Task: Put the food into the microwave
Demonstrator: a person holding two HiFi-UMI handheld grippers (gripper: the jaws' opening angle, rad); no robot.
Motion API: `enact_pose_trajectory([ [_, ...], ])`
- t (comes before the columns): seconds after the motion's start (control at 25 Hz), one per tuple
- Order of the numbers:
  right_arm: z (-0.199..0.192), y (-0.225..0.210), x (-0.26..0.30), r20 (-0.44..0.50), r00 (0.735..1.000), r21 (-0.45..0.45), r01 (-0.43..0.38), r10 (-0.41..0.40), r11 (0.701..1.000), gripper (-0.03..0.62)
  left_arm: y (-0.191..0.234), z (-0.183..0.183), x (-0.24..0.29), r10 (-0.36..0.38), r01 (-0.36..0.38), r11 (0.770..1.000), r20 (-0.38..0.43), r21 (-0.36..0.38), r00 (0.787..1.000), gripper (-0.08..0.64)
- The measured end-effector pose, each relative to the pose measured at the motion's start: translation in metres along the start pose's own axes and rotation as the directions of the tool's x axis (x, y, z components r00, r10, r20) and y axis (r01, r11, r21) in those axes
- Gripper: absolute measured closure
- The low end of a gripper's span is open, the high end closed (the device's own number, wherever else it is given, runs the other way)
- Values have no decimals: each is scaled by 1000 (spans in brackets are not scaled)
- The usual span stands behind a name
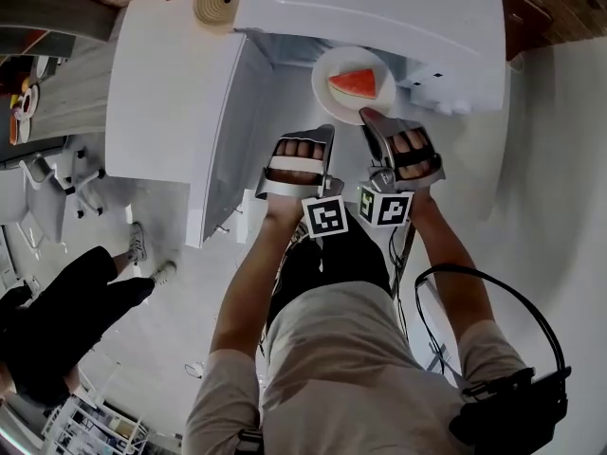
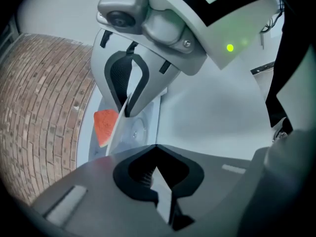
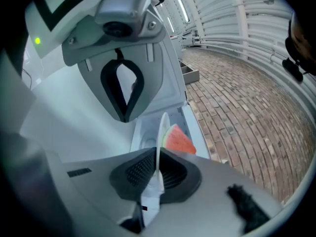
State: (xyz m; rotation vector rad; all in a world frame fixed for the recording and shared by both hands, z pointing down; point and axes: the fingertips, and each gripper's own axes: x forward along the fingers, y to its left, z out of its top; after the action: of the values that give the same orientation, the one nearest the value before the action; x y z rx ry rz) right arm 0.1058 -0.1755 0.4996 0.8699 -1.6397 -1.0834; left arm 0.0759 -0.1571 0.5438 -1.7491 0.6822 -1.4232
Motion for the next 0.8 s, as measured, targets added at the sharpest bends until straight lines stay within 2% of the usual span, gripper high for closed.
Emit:
enact_pose_trajectory([
  [0.8, -14, 6, 76, -24, 998, 20, -60, 60, 998, 574, 20, -25, 57, -7, 4, 997, -34, -74, 999, 553],
])
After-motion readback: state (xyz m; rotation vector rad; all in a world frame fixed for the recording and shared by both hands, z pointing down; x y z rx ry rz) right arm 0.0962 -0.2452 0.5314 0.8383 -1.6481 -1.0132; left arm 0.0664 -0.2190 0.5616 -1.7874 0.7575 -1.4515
